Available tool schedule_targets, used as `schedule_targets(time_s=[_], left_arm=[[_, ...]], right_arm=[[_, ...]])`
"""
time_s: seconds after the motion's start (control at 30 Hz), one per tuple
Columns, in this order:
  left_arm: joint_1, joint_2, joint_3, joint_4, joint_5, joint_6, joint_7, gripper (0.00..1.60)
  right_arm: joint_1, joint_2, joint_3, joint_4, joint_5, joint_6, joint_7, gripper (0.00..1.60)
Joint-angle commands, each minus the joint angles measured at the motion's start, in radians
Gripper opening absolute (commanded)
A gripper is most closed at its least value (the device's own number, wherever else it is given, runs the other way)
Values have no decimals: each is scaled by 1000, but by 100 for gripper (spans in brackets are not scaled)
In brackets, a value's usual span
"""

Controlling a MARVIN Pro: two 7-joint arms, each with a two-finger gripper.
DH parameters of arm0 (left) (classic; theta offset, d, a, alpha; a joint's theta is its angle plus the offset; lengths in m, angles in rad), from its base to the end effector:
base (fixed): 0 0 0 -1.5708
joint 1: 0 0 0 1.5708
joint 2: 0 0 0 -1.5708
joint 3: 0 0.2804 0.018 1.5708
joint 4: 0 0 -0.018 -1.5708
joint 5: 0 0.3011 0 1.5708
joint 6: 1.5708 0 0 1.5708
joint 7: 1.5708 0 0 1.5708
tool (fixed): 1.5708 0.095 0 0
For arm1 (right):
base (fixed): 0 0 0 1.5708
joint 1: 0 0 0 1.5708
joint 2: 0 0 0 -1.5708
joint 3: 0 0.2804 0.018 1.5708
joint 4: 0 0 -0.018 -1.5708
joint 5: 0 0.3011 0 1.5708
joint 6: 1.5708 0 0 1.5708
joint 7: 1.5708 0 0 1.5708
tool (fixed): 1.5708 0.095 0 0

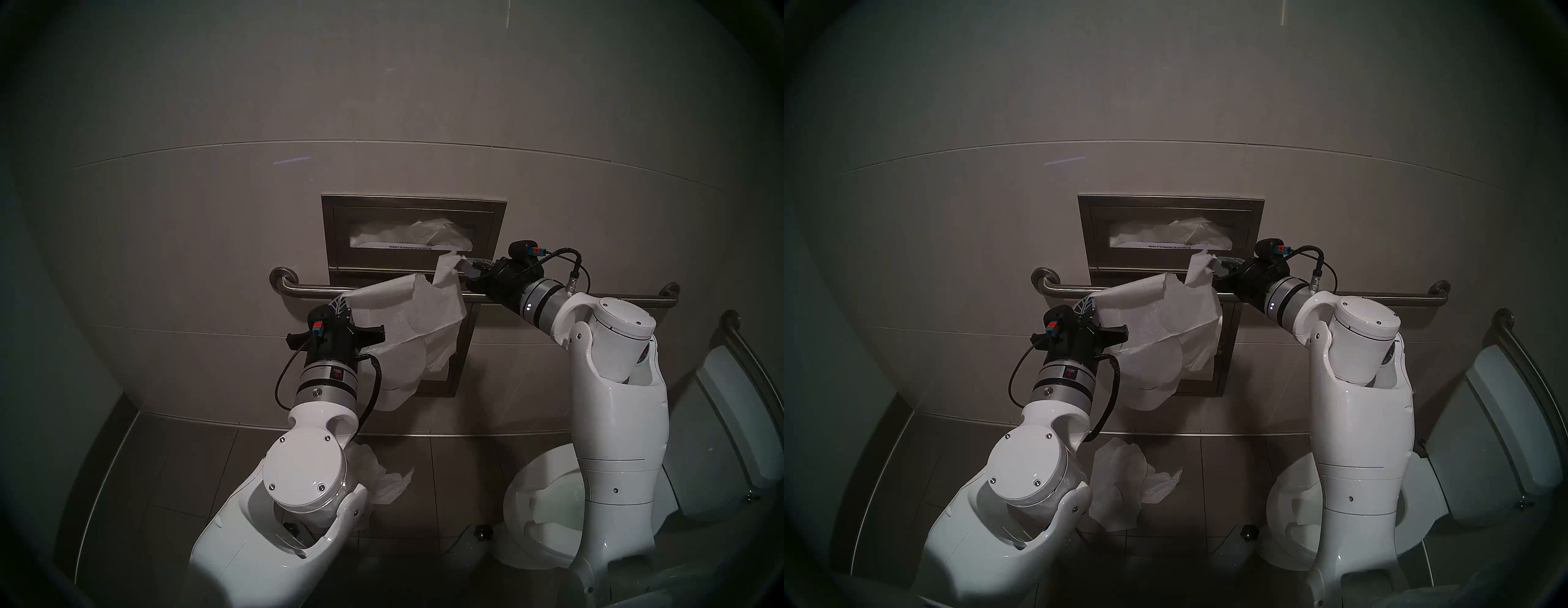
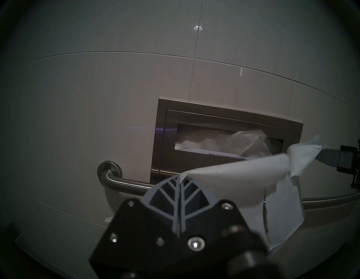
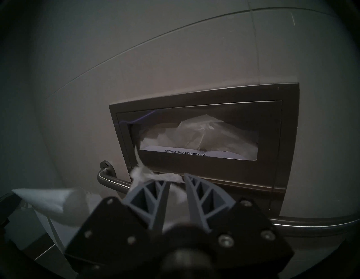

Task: Take out a toilet seat cover

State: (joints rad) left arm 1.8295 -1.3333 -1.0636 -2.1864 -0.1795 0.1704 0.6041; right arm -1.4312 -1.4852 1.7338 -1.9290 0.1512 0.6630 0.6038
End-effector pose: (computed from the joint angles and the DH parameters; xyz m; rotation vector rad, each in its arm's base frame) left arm 0.2885 -0.0998 -0.2027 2.1205 0.1610 2.1857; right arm 0.4076 -0.0192 -0.1509 -2.0023 -0.3748 -1.7704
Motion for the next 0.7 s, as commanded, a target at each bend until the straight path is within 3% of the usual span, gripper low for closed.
schedule_targets(time_s=[0.0, 0.33, 0.37, 0.67], left_arm=[[-24, -4, -2, -43, 3, -6, -7, 0], [-24, -3, -3, -45, -1, -4, -9, 0], [-24, 1, -8, -47, -13, -1, -20, 160], [-21, 15, -10, -55, -1, 7, -24, 160]], right_arm=[[45, -3, 2, -20, 13, -18, 8, 67], [47, -6, 5, -17, 11, -20, 15, 67], [47, -7, 5, -17, 11, -20, 15, 67], [48, -9, 7, -17, 8, -21, 19, 67]])
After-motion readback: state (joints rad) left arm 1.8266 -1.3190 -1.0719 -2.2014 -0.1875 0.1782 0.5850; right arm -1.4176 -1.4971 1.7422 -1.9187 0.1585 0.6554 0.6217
